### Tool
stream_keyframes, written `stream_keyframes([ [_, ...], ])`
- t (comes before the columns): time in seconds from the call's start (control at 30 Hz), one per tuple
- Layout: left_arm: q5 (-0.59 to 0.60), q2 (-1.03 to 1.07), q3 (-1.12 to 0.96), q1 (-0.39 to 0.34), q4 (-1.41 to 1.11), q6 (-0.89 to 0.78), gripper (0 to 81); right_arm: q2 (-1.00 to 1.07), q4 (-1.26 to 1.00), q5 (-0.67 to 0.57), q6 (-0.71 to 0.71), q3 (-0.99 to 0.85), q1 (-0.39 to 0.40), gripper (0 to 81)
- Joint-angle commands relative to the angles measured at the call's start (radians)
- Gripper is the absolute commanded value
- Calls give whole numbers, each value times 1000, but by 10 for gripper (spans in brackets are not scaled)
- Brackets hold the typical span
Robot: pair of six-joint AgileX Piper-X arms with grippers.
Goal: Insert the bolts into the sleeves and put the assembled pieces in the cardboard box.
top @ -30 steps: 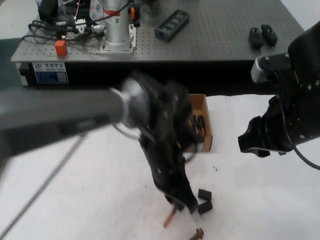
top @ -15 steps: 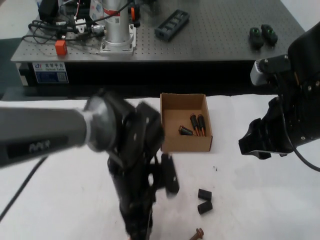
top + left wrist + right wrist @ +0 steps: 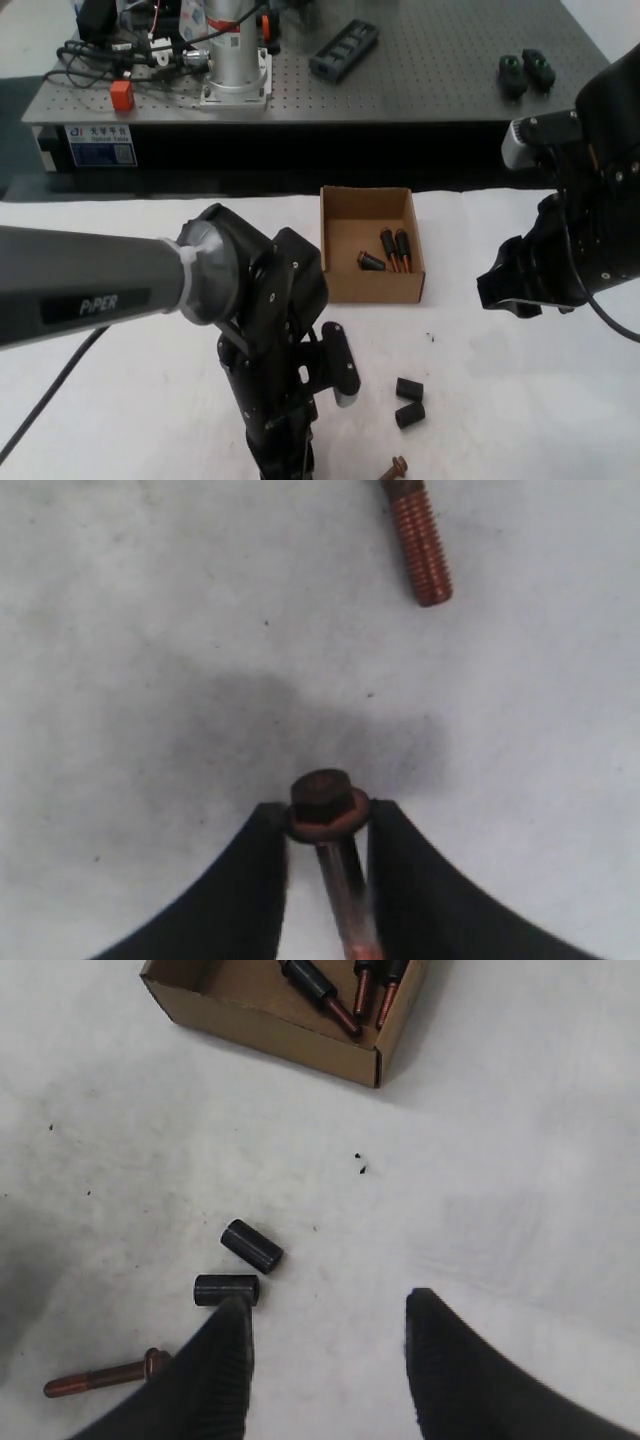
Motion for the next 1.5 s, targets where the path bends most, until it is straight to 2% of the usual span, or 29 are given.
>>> stream_keyframes([
  [0.0, 2, 2, -4, -1, -5, -46, 349, -9, 4, -8, 11, 0, 2, 354],
  [0.07, 0, 2, -4, -1, -2, -106, 381, -9, 4, -8, 19, 0, 2, 354],
  [0.23, 18, 2, -4, -4, 48, -234, 319, -9, 4, -8, 21, 0, 2, 354],
  [0.33, 33, 2, -4, -17, 61, -235, 293, -9, 4, -8, 25, 0, 2, 354],
  [0.73, 5, 79, -4, -33, 47, -270, 291, -9, 4, -8, 25, 0, 2, 354],
  [0.8, -3, 86, -4, -33, 49, -270, 239, -9, 4, -8, 25, 0, 2, 354],
  [0.87, -9, 85, -4, -33, 54, -270, 147, -9, 4, -8, 25, 0, 2, 354],
  [0.93, -9, 85, -7, -33, 59, -270, 104, -9, 4, -8, 25, 0, 2, 354],
  [1.0, -9, 85, -7, -33, 66, -270, 151, -9, 4, -8, 25, 0, 2, 354],
  [1.03, -9, 85, -7, -33, 69, -270, 195, -9, 4, -8, 25, 0, 2, 354],
  [1.13, -11, 85, -7, -33, 76, -270, 397, -9, 4, -8, 25, 0, 2, 354],
  [1.17, -19, 85, -7, -33, 80, -270, 407, -9, 4, -8, 25, 0, 2, 354],
  [1.23, -34, 85, -7, -33, 80, -270, 347, -9, 1, -8, 25, 0, 2, 354],
  [1.43, -34, 85, -7, -33, 84, -270, 1, -9, -7, -8, 25, 0, 2, 354],
  [1.47, -34, 85, -7, -33, 84, -270, 3, -9, -7, -8, 25, 0, 2, 354],
])
